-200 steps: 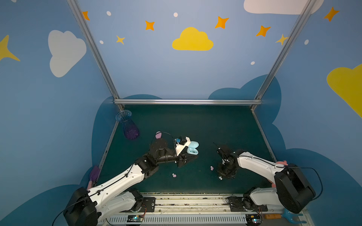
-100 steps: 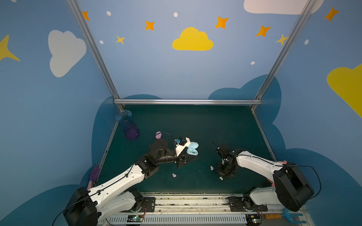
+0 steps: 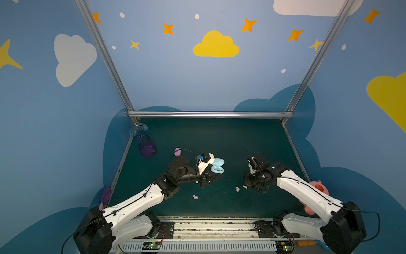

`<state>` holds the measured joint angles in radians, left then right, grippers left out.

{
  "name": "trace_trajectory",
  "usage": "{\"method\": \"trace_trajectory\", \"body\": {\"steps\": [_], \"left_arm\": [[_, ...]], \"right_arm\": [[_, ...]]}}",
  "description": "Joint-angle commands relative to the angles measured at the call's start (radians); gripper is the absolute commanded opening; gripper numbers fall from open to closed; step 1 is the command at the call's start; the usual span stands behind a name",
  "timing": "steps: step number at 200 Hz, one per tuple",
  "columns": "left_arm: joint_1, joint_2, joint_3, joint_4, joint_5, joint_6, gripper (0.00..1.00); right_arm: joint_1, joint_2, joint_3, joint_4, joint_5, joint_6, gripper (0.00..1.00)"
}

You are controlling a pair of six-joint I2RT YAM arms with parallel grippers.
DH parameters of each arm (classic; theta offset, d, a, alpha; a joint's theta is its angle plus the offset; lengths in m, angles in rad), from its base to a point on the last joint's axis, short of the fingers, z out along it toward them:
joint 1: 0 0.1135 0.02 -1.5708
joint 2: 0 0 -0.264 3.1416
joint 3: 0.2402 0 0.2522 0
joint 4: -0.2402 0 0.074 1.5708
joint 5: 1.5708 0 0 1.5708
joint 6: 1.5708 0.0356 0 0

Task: Insert wireless bluetooth earbuds into charging case
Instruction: Pick up the wireless bluetooth earbud from the bottom-right of the table, then insert the wireless bluetooth earbud into the charging case.

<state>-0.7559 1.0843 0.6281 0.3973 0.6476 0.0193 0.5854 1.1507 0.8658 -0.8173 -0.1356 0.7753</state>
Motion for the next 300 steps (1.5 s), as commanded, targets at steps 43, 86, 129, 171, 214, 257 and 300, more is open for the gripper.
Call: {"method": "trace_trajectory", "body": {"steps": [43, 86, 129, 171, 214, 257, 300], "left_arm": [[-0.007, 0.06, 0.006, 0.189, 0.044, 0.004, 0.18], [-0.006, 0.113, 0.021, 0.293, 0.079, 0.013, 0.18], [-0.006, 0.257, 0.078, 0.465, 0.147, -0.049, 0.18], [-0.011, 0.316, 0.137, 0.493, 0.203, -0.073, 0.18], [-0.025, 0.3, 0.134, 0.458, 0.217, -0.057, 0.18], [-0.04, 0.283, 0.132, 0.446, 0.21, -0.048, 0.18], [-0.04, 0.275, 0.125, 0.46, 0.206, -0.055, 0.18]], "right_arm": [[-0.018, -0.158, 0.249, 0.034, -0.148, -0.137, 0.12], [-0.021, -0.205, 0.342, 0.063, -0.304, -0.169, 0.13], [-0.021, -0.227, 0.375, 0.072, -0.44, -0.168, 0.12], [-0.021, -0.223, 0.342, 0.117, -0.502, -0.152, 0.12], [-0.021, -0.197, 0.319, 0.182, -0.522, -0.136, 0.12], [-0.021, -0.178, 0.32, 0.181, -0.537, -0.142, 0.12], [-0.015, -0.184, 0.283, 0.182, -0.533, -0.139, 0.12]]}}
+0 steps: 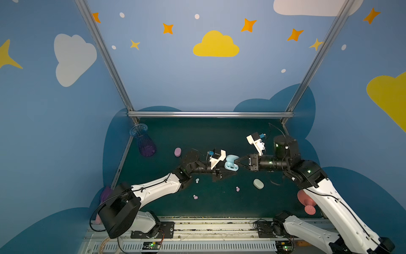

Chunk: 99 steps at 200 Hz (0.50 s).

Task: Insert wireless bluetooth earbuds into charging case
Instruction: Insert the wireless bluetooth earbud into the charging case.

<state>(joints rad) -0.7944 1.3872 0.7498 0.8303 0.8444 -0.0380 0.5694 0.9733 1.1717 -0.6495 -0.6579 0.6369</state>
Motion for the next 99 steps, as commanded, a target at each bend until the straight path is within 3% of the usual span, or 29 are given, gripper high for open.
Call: {"method": "trace_trajectory", "body": {"steps": [1, 79, 99], "left_arm": [[-0.002, -0.028, 0.004, 0.027, 0.01, 0.002, 0.18], [-0.003, -0.041, -0.001, 0.034, 0.002, 0.001, 0.18], [-0.003, -0.043, -0.001, 0.032, 0.003, 0.003, 0.18]], "right_arm": [[0.001, -0.007, -0.025, 0.014, -0.011, 0.0, 0.12], [0.011, 0.009, -0.024, -0.033, 0.002, -0.031, 0.14], [0.012, 0.008, -0.023, -0.042, 0.011, -0.035, 0.25]]}}
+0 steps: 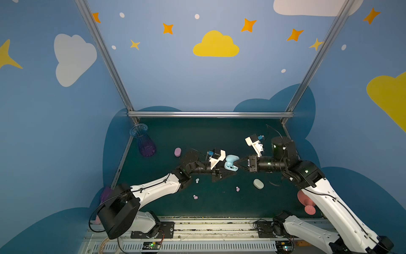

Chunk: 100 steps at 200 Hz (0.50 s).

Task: Insert wireless bluetooth earbuds into charging case
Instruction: Insert the wireless bluetooth earbud into the charging case.

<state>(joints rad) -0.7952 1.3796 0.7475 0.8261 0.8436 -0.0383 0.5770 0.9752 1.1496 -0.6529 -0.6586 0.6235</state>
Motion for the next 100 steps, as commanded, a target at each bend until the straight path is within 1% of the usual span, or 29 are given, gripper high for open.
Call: {"method": "trace_trajectory", "body": {"steps": [1, 10, 43, 81, 100], "left_arm": [[-0.002, -0.036, 0.002, 0.036, 0.003, 0.004, 0.18], [-0.002, -0.036, 0.002, 0.033, 0.005, 0.003, 0.18], [-0.004, -0.033, 0.0, 0.032, 0.005, 0.003, 0.18], [-0.007, -0.034, 0.001, 0.021, 0.004, 0.005, 0.18], [-0.008, -0.033, 0.001, 0.021, 0.003, 0.006, 0.18]], "right_arm": [[0.004, 0.007, 0.0, -0.039, 0.012, -0.022, 0.26], [0.006, 0.007, 0.005, -0.039, 0.016, -0.021, 0.3], [0.009, 0.011, 0.029, -0.036, 0.035, -0.019, 0.4], [0.023, 0.035, 0.071, -0.042, 0.034, -0.021, 0.46], [0.036, 0.05, 0.088, -0.051, 0.04, -0.027, 0.47]]}}
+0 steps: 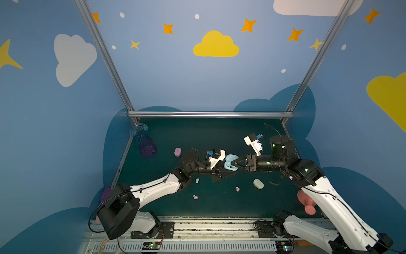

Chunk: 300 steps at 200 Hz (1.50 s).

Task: Insert wireless bluetooth earbuds into charging case
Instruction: Insert the wireless bluetooth earbud into the charging case, then pick up the wireless bluetooth earbud from the center of the table.

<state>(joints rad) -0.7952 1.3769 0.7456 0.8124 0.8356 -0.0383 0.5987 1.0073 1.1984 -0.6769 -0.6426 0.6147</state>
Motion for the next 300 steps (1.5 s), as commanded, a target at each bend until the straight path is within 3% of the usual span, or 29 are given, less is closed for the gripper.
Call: {"method": "trace_trajectory", "body": {"steps": [1, 82, 151, 192, 241, 300], "left_arm": [[-0.009, -0.03, 0.003, 0.034, 0.01, 0.006, 0.18], [-0.01, -0.038, 0.008, 0.015, 0.005, 0.008, 0.18], [-0.002, -0.034, 0.004, -0.003, -0.026, 0.005, 0.17], [0.11, -0.092, -0.071, -0.009, -0.059, -0.065, 0.17], [0.257, -0.288, -0.149, -0.221, -0.113, -0.064, 0.17], [0.458, -0.458, -0.205, -0.368, -0.131, -0.096, 0.17]], "right_arm": [[0.015, 0.019, 0.04, -0.027, 0.024, -0.019, 0.47], [0.026, 0.025, 0.094, -0.111, 0.129, -0.062, 0.54], [0.034, 0.024, 0.137, -0.136, 0.109, -0.051, 0.59], [0.075, -0.009, 0.119, -0.171, 0.145, -0.036, 0.6], [0.127, -0.029, -0.029, -0.125, 0.212, -0.012, 0.61], [0.22, 0.166, -0.167, 0.045, 0.33, 0.083, 0.63]]}}
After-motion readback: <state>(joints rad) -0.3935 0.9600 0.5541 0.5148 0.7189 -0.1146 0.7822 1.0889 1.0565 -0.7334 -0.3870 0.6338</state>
